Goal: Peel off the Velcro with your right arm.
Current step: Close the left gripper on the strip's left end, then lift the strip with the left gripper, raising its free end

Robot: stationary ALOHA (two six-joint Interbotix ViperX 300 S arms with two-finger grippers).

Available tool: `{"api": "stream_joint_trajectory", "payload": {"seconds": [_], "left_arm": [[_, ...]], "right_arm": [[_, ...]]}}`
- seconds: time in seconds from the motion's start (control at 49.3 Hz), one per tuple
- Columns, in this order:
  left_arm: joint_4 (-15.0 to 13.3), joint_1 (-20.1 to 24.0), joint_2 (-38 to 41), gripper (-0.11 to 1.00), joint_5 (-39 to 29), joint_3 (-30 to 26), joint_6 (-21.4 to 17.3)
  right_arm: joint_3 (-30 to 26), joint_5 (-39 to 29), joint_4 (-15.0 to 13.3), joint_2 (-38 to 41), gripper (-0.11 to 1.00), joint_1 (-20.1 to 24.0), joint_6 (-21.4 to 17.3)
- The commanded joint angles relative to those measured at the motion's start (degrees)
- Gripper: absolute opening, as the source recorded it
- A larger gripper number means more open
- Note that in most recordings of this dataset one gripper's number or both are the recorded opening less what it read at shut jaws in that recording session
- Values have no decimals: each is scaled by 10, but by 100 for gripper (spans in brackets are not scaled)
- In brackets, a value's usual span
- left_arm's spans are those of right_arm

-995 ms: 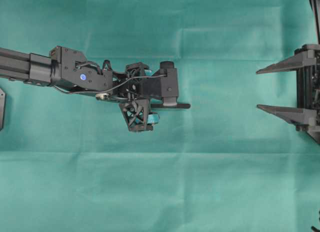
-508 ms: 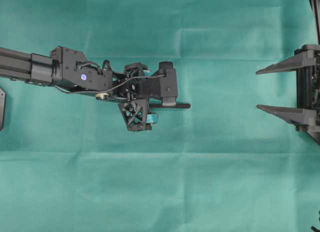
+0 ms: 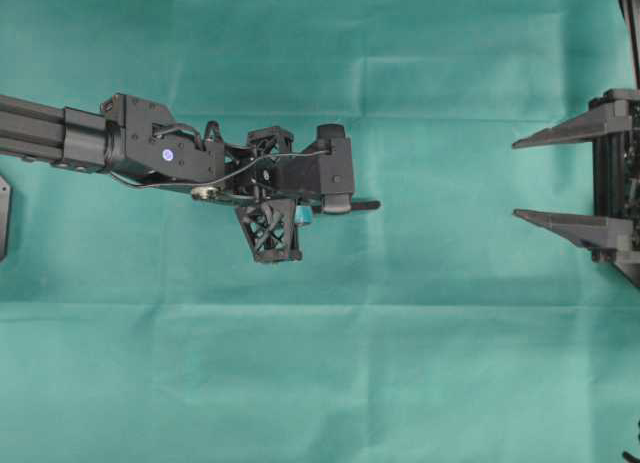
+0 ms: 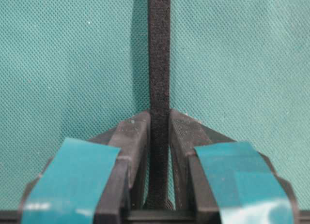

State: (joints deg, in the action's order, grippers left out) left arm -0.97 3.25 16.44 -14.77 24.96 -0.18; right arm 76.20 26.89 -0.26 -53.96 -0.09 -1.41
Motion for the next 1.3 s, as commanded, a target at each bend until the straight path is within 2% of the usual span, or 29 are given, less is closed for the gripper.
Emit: {"api": "stream_joint_trajectory", "payload": {"seconds": [0.0, 0.223, 0.528, 0.629, 0.731, 0.893, 1.056, 1.279], "left_arm": [[0, -4, -25, 10, -1, -4, 1], [0, -6, -49, 10, -10, -5, 1], [0, -21, -144, 10, -18, 5, 1], [-1, -28, -175, 10, -18, 12, 1], [0, -35, -204, 10, -17, 22, 1], [0, -43, -241, 10, -14, 39, 4], [-1, -48, -266, 10, -3, 50, 5], [-1, -49, -293, 10, 52, 66, 12]], "right_arm": [[-7, 4, -1, 4, 68, -1, -1], [-8, 4, -1, 3, 68, -1, -2], [-25, -5, -1, -8, 68, -1, -1], [-46, -27, -1, -14, 68, -1, 0], [-74, -78, -7, -16, 68, -1, 0], [-113, -125, -33, -5, 68, -1, 3], [-138, -125, -80, 17, 68, -1, 4], [-168, -127, -143, 45, 68, -1, 5]]}}
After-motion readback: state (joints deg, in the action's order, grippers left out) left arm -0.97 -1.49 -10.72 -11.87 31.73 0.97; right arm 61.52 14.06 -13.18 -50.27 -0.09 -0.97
